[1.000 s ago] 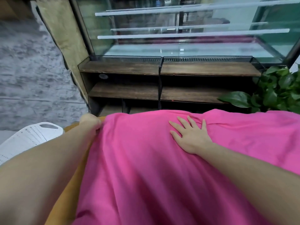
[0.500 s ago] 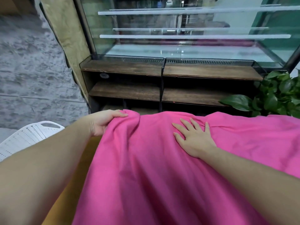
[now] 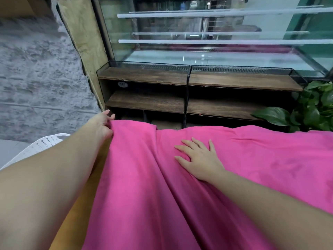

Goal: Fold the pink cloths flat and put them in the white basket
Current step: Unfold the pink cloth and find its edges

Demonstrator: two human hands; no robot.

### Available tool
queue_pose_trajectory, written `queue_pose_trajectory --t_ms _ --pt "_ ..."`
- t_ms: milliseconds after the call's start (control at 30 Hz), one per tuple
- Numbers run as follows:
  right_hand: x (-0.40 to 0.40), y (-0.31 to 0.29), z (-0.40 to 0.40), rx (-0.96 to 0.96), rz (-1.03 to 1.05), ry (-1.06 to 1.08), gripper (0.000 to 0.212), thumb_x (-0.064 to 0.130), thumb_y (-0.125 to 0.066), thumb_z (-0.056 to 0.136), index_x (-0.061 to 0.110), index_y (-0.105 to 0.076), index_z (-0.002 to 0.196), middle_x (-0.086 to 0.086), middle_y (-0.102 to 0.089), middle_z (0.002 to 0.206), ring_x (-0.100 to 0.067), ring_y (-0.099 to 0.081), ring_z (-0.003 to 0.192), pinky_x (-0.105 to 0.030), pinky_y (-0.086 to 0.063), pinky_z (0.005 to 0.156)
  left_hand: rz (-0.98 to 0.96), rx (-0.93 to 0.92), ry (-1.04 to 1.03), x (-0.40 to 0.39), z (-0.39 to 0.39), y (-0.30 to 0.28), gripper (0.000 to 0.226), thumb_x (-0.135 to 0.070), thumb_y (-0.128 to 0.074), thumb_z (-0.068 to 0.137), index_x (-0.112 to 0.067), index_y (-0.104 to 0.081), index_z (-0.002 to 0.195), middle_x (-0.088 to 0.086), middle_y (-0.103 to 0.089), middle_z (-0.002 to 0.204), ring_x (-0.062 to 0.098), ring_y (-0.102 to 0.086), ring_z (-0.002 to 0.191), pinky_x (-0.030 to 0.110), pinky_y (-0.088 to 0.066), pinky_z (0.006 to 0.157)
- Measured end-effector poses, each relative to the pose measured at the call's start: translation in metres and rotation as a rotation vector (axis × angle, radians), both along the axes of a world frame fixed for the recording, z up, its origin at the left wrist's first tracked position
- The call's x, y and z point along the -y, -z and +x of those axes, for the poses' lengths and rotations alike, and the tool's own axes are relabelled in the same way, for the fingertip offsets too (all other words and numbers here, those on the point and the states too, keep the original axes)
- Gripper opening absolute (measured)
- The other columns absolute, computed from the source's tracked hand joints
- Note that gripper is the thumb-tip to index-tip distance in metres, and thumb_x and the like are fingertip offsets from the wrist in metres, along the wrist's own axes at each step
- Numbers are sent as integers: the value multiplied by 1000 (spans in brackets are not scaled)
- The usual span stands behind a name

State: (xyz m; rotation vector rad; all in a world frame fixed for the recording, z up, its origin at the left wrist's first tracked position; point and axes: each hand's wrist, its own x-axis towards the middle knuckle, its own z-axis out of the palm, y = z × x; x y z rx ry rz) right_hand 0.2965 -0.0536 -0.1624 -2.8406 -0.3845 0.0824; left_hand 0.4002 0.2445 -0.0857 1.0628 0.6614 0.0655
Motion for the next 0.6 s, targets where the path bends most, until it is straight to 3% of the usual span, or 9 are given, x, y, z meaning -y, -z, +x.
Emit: queue_pose_trajectory --t_ms 33,100,200,267,333,400,467,600 --pt "-1 0 -1 7 -2 -2 53 67 -26 96 50 -32 146 22 -23 158 -9 -7 150 -59 6 119 35 25 -1 -3 1 0 55 4 -34 102 -27 -41 147 2 -52 142 5 -49 66 21 -44 54" --pt "-4 0 -2 25 0 2 51 65 -27 97 50 -33 145 21 -25 158 -9 -9 150 -59 4 119 84 84 10 -7 4 -1 60 9 -42 97 -26 -42 145 5 -56 127 7 -53 72 24 -49 57" --pt "-5 0 -2 36 8 15 48 62 -28 98 49 -34 144 22 -27 157 -9 -11 150 -59 3 119 198 161 -1 -10 10 4 53 21 -44 86 -19 -64 115 7 -61 107 9 -58 79 23 -51 65" --pt "-5 0 -1 41 2 22 47 59 -28 99 49 -34 145 22 -26 157 -9 -11 150 -58 2 120 486 176 -107 -14 16 11 50 22 -40 78 -21 -66 82 5 -64 91 8 -56 69 26 -47 64" --pt "-5 1 1 43 -11 39 46 55 -27 100 49 -32 146 22 -24 158 -9 -10 150 -57 2 120 824 150 -180 -19 18 16 47 14 -36 74 -26 -60 67 -4 -60 73 13 -57 67 29 -46 70" --pt "-5 2 4 31 -28 55 47 51 -24 102 49 -27 149 21 -19 160 -9 -6 151 -57 4 120 1077 97 -61 -19 18 18 39 9 -38 75 -22 -61 68 -1 -64 75 25 -62 80 31 -48 75" --pt "-6 2 9 4 -61 59 48 49 -19 103 49 -20 151 20 -13 162 -11 -2 152 -57 6 120 1223 115 60 -11 16 19 35 4 -45 77 -23 -66 80 8 -70 93 29 -64 92 32 -49 81" --pt "-9 -1 20 -81 -107 57 50 46 -15 103 49 -13 152 18 -4 164 -14 4 152 -58 8 119 1461 344 266 30 -7 23 30 -3 -50 77 -22 -69 89 9 -65 107 29 -59 105 37 -47 96"
